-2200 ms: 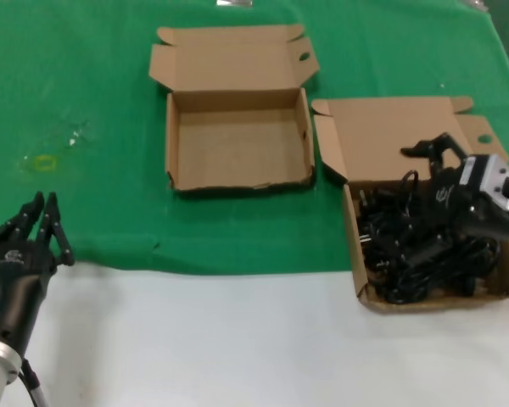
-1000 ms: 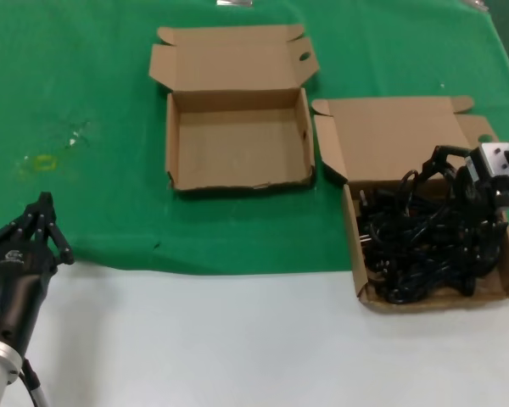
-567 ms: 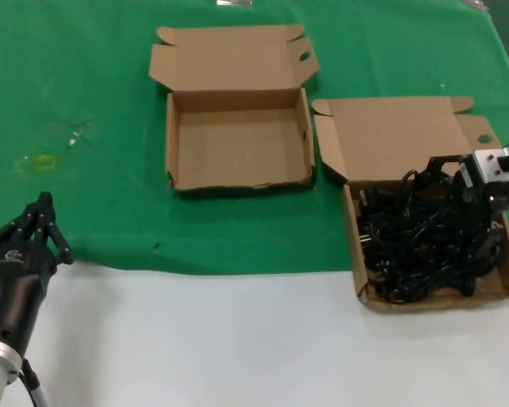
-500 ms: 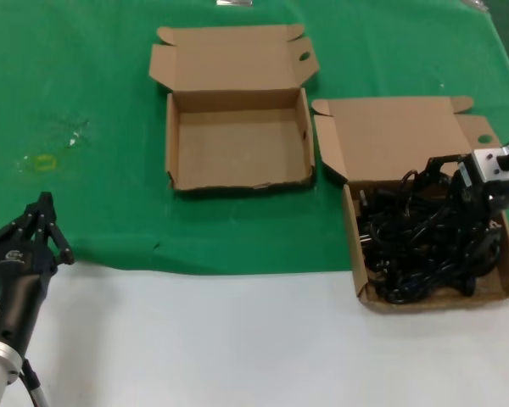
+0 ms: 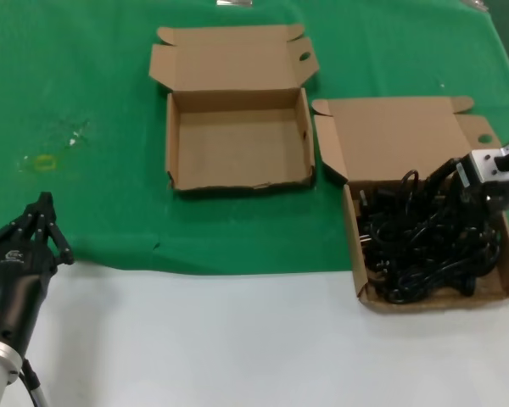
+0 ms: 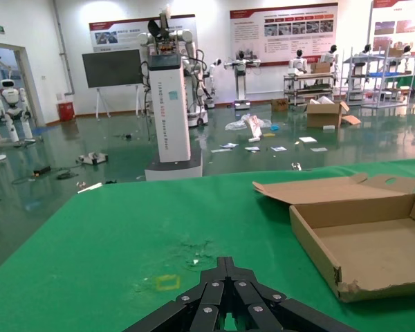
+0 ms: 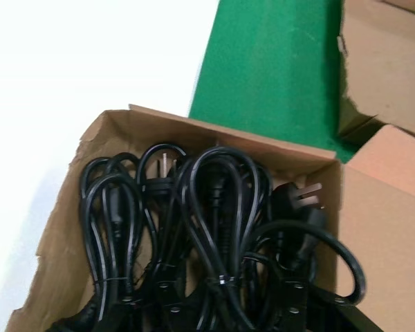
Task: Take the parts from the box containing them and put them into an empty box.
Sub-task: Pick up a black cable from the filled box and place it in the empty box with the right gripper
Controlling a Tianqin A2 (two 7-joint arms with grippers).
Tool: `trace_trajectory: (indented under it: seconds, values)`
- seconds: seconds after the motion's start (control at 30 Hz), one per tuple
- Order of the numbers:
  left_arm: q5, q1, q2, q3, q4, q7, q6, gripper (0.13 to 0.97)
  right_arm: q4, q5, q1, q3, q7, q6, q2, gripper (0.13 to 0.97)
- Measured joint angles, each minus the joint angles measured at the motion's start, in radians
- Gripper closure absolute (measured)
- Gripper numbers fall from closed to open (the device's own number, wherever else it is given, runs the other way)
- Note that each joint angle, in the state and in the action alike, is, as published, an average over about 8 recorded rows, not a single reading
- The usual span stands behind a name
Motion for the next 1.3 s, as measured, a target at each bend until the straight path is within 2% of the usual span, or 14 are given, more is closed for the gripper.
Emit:
trace_trajectory:
  seconds: [0.03, 0.3, 0.43, 0.7, 1.03, 1.3]
  values:
    - [0.000, 0.000, 0.000, 0.000, 0.000, 0.000, 0.000, 0.953, 0.005, -0.002, -0.003, 0.000, 0.003, -0.002, 0.002, 0.575]
    - [0.000, 0.000, 0.000, 0.000, 0.000, 0.000, 0.000, 0.953, 0.075, -0.016, -0.030, -0.001, 0.042, -0.018, 0.024, 0.762]
    - [0.000, 0.000, 0.000, 0.000, 0.000, 0.000, 0.000, 0.953, 0.149, -0.021, -0.049, 0.000, 0.085, -0.031, 0.047, 0.762]
    - [0.000, 0.000, 0.000, 0.000, 0.000, 0.000, 0.000, 0.953, 0.361, -0.021, -0.093, 0.009, 0.211, -0.074, 0.117, 0.868]
    - [0.000, 0.000, 0.000, 0.000, 0.000, 0.000, 0.000, 0.953, 0.573, -0.013, -0.121, 0.028, 0.356, -0.131, 0.198, 0.874]
    - [0.000, 0.000, 0.000, 0.000, 0.000, 0.000, 0.000, 0.953, 0.622, 0.011, -0.106, 0.053, 0.418, -0.146, 0.199, 0.874]
